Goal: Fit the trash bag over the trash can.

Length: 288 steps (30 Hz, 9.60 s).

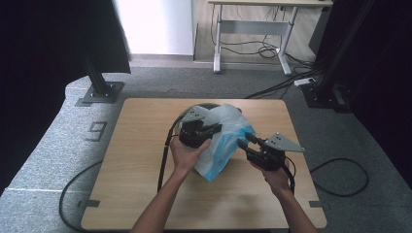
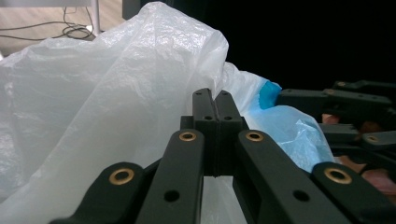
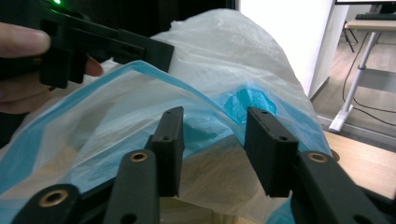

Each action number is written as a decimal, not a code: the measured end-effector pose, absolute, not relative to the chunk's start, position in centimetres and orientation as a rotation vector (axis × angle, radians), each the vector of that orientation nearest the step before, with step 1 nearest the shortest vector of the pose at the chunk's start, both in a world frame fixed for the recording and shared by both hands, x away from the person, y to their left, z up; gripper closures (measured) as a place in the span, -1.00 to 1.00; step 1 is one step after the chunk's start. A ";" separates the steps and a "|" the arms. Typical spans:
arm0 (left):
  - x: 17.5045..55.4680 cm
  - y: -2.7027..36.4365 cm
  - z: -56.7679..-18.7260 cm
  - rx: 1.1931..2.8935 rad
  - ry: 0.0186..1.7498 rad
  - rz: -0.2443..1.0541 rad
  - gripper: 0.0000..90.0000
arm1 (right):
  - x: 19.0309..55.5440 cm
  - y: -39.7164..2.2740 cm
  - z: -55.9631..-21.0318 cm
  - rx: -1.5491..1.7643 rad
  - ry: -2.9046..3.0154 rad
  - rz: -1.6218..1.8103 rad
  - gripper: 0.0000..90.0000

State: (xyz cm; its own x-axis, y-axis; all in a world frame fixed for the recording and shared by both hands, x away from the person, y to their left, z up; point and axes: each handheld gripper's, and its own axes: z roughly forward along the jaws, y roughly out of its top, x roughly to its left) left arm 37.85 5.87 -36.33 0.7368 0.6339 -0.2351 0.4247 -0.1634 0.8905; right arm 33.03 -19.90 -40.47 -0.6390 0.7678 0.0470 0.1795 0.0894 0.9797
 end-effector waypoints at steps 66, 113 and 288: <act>36.4 17.2 -36.6 1.619 0.954 0.300 1.00 | 32.3 -22.0 -42.5 0.910 1.951 1.524 0.98; 35.4 21.1 -38.6 1.677 0.946 0.329 0.72 | 32.0 -21.3 -46.1 0.926 2.091 1.543 0.97; 41.5 18.7 -37.0 1.633 1.031 0.279 0.99 | 38.0 -21.4 -39.7 1.012 1.971 1.291 0.96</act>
State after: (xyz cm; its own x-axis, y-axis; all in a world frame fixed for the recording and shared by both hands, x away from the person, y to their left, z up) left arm 41.52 18.72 -37.05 0.5889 0.7393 -0.3265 0.4739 0.0113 0.8805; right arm 37.98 -21.35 -39.73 -0.5517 0.8322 -0.0546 0.2822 0.2479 0.9268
